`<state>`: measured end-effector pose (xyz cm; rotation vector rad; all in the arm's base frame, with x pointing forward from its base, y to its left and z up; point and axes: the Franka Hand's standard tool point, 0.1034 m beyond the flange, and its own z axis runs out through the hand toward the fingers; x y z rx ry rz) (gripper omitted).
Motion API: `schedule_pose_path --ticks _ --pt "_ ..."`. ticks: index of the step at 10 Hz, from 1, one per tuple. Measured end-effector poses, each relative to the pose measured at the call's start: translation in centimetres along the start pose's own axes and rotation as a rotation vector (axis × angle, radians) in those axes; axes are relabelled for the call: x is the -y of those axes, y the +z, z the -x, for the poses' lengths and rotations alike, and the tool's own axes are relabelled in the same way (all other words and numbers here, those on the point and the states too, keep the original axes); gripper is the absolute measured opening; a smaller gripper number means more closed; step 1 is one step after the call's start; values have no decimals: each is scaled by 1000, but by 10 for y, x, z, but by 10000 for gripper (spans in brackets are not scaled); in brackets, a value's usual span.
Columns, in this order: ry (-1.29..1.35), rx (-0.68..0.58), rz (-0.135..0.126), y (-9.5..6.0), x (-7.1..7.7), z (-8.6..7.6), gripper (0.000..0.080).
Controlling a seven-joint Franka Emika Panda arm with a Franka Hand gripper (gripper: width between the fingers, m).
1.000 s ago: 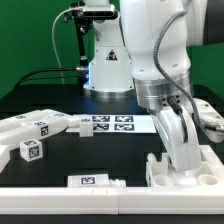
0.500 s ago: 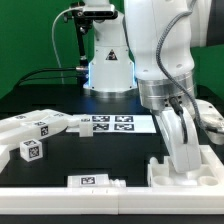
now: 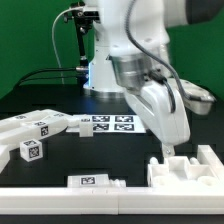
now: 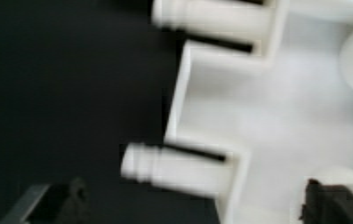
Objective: Assemble chair
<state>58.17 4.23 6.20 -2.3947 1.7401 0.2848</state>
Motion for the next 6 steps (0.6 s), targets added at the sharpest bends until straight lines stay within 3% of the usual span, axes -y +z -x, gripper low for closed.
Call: schedule_pose_path --ticks 4,5,6 --pt "-19 -1 -3 3 0 0 648" --pt "-130 3 2 -7 -7 -26 649" --pt "-199 19 34 -17 -12 -48 649"
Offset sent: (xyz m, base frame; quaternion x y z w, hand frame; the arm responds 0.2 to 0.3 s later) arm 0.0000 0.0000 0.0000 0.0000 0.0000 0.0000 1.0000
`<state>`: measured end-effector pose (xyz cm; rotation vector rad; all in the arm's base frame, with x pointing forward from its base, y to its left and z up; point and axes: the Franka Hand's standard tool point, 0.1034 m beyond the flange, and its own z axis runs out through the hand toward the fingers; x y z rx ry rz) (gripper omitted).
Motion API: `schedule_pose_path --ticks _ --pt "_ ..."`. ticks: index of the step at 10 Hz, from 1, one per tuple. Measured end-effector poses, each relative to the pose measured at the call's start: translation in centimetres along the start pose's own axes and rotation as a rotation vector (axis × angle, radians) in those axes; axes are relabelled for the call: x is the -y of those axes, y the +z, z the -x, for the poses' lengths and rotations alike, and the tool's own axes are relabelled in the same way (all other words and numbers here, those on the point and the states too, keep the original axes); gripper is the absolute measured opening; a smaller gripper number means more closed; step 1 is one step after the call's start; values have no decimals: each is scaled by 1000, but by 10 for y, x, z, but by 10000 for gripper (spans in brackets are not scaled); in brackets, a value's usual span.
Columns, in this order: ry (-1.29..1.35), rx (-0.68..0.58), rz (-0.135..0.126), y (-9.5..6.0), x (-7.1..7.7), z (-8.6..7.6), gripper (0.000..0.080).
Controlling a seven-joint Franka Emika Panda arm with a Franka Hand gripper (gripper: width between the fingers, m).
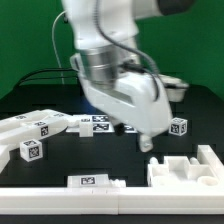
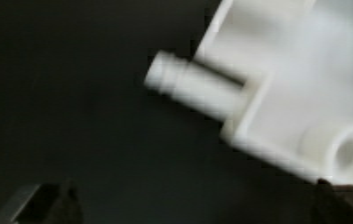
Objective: Assemble chair
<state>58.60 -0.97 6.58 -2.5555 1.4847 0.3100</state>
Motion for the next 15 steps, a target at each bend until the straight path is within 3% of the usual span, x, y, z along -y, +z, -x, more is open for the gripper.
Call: schedule_pose_path --ticks 1,2,3,6,8,10,11,13,15 --pt "-114 9 45 -6 -3 -20 649" --pt "-208 -2 48 -5 -2 -39 649" --pt "-155 7 28 -4 -1 -36 649" --pt "-226 7 41 -3 -3 -40 649" --pt "-400 -15 83 -8 -1 -69 649" --pt "-553 -40 157 -3 7 -65 649" --pt "-540 -36 145 -3 8 -64 649" --pt "-540 -36 146 -3 7 -64 649" --pt "-637 -52 150 0 1 -78 649"
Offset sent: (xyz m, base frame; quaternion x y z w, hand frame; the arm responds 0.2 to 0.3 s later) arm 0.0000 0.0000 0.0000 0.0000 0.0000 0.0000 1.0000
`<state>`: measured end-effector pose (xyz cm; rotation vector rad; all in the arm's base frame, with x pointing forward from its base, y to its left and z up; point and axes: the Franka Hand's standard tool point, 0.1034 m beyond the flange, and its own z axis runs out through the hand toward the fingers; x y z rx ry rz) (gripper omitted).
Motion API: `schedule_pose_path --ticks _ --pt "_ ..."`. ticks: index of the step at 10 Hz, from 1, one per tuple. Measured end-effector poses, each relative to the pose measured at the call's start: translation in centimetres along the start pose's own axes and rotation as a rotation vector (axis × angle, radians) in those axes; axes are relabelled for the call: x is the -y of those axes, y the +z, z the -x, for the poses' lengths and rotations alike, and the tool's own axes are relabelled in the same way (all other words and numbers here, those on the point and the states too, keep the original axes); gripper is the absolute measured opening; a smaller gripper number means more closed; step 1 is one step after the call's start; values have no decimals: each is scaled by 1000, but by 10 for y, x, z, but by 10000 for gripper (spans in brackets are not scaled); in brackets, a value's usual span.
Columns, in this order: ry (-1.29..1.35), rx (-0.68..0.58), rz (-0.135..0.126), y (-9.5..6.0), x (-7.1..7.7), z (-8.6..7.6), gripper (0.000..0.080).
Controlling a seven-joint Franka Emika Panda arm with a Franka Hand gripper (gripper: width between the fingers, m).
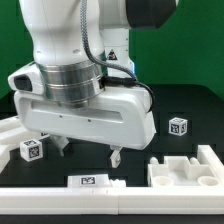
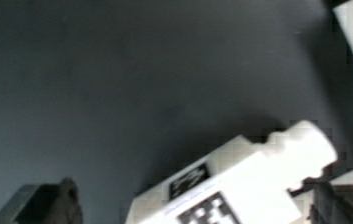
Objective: Assemble chair
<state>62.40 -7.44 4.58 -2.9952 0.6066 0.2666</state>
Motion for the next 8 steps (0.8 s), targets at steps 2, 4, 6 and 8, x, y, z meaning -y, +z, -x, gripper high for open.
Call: schedule_pose_path --ticks 2,4,6,8 --pt "-12 -5 5 4 -9 -5 649" --pt "-19 -7 5 4 -10 -6 649" --pt "-48 -46 6 6 -11 -14 649" --pt "-59 -54 5 7 -13 -15 649"
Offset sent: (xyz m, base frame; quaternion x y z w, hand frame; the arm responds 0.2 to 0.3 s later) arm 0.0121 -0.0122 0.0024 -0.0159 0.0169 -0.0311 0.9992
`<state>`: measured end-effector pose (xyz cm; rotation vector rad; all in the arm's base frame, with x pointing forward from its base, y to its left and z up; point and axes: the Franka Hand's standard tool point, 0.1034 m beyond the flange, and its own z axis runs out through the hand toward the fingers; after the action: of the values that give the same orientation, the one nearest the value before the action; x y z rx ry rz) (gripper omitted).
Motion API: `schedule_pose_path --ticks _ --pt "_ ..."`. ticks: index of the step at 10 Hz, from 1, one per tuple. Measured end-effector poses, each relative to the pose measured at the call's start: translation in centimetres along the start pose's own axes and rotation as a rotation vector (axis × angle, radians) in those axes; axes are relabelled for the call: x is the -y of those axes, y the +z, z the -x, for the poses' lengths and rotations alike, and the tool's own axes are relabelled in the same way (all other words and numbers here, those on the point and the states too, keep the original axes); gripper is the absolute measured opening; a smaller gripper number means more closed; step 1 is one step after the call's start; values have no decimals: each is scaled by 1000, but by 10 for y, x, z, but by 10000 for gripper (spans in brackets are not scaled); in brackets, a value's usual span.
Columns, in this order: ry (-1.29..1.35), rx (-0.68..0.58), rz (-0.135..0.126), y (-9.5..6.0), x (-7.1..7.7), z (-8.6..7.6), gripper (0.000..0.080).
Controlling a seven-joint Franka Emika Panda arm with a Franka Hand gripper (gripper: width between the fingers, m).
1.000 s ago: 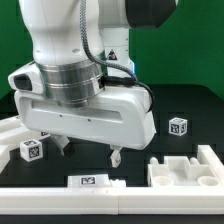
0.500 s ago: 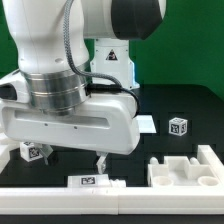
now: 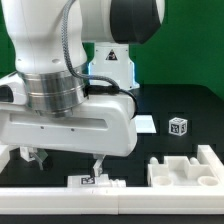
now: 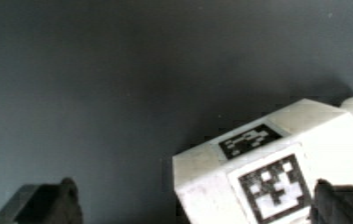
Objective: Assemble chair
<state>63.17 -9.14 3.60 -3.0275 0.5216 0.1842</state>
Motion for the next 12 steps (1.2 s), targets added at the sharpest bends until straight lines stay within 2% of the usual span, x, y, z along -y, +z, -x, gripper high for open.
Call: schedule_pose_path --ticks 2,5,6,7,8,10,11,12 --pt "9 -5 3 9 -1 6 649" --pt "11 -40 3 9 -2 6 649" --pt "26 -54 -10 10 -2 9 649" --pt "47 -57 -26 13 -3 22 649" --pt "50 -43 -28 14 -5 32 649" --pt "65 -30 -40 15 -12 41 649" --pt "74 -18 -44 11 -10 42 649" --pt "78 0 -52 0 -5 37 649"
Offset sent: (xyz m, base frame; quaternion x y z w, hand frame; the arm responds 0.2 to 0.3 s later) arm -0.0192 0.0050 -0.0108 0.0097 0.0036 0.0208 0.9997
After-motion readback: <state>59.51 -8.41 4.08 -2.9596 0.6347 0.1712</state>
